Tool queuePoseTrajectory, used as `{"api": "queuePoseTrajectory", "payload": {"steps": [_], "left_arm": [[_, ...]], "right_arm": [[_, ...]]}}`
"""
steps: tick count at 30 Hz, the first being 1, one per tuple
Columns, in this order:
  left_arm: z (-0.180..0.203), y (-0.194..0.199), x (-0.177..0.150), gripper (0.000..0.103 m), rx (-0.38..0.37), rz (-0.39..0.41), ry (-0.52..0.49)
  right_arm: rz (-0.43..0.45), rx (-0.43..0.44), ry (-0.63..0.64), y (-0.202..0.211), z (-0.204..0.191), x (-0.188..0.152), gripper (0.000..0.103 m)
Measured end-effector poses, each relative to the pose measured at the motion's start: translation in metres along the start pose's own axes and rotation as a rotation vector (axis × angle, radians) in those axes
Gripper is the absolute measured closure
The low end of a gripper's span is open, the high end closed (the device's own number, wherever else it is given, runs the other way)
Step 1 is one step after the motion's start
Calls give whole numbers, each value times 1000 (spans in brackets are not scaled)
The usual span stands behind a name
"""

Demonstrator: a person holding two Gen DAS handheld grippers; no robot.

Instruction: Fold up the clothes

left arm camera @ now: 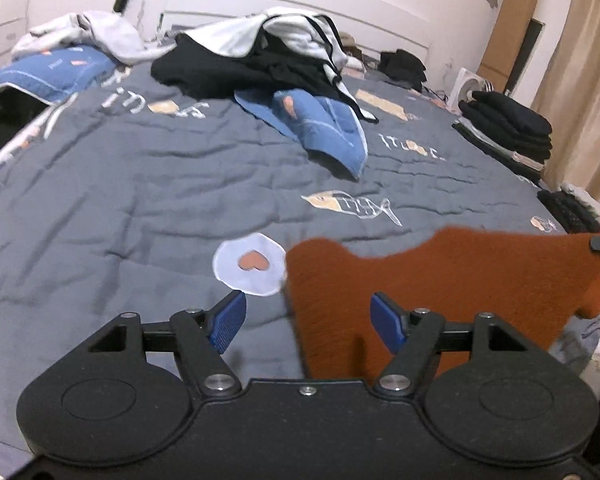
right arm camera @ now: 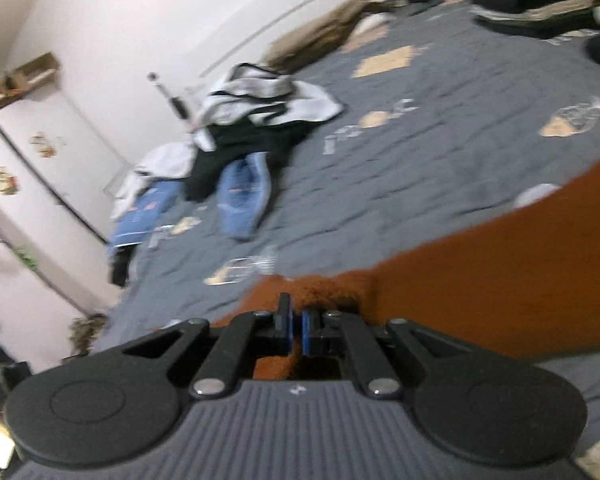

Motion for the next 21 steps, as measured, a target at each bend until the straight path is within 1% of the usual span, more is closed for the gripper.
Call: {"api": "queuePoseTrajectory", "payload": {"steps": [2,6,9,11,13,15,17,18,20,21], "left_arm": [[6,-6,-2,34,-18,-21,-3],[19,-19,-5,34,-74,-75,-8],[26,-32,-10,33,-75,-128,-31],[28,-39,-13,33,-74,-160,-26],[28,-46,-14,33,-82,-180,-1],[27,-54,-17,31,-95,-208,37],[28,-58,-19,31,-110,-220,62],[29,-58,-18,33,-122,-216,68],[33,-59,-17,46,-146,-207,79],[34,-59,-17,65,-158,-203,85]], "right_arm": [[-3,-40,17,1,7,0,99],[-115,-116,106,-12,18,-16,97],[-159,-210,198,-19,23,-26,94],[-153,-230,205,-18,28,-25,92],[-124,-233,174,-6,36,-24,88],[-99,-226,127,0,44,-21,81],[-84,-215,88,0,49,-20,77],[-82,-207,73,-1,50,-19,75],[-86,-192,52,-5,50,-18,73],[-89,-187,49,-7,48,-18,72]]}}
Point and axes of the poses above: each gripper's, at about its wrist camera, not at the fingertips, and y roughly against the way its jaws point, z to its right, x to its top, the point moved 4 cm from there along -y, roughly the way its jaws point, and after that the axes turned 3 degrees about z, right-handed, at the moved point
